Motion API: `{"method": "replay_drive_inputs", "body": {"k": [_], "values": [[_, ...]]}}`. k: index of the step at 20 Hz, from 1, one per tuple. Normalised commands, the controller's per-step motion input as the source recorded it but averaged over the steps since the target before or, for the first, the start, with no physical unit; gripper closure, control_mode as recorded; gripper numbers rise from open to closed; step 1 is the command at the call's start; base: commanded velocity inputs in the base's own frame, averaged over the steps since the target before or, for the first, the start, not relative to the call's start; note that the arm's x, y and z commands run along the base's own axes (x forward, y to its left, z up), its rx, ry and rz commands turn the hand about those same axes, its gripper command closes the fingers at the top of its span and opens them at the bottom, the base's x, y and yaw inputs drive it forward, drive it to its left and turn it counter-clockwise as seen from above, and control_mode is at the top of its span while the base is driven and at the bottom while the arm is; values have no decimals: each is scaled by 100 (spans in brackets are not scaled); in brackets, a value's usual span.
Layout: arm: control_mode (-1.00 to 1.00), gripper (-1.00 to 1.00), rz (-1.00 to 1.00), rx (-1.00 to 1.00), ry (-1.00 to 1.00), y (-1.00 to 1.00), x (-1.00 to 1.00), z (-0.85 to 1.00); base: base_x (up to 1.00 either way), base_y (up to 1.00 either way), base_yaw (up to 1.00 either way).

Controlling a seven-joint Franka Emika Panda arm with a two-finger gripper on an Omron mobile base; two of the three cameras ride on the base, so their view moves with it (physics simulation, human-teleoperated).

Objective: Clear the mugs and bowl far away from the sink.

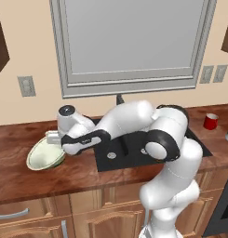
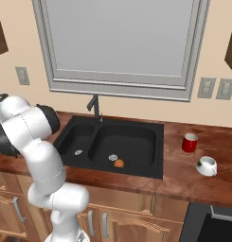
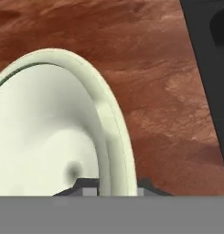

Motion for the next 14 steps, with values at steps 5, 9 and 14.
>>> {"method": "replay_drive_inputs", "body": {"k": [5, 9, 14], "values": [[-100, 100, -2, 14, -40, -29, -23, 100, 0, 0, 0], [-100, 100, -4, 24, -49, -54, -44, 100, 0, 0, 0], [-100, 100, -4, 28, -61, -84, -68, 100, 0, 0, 0]]}}
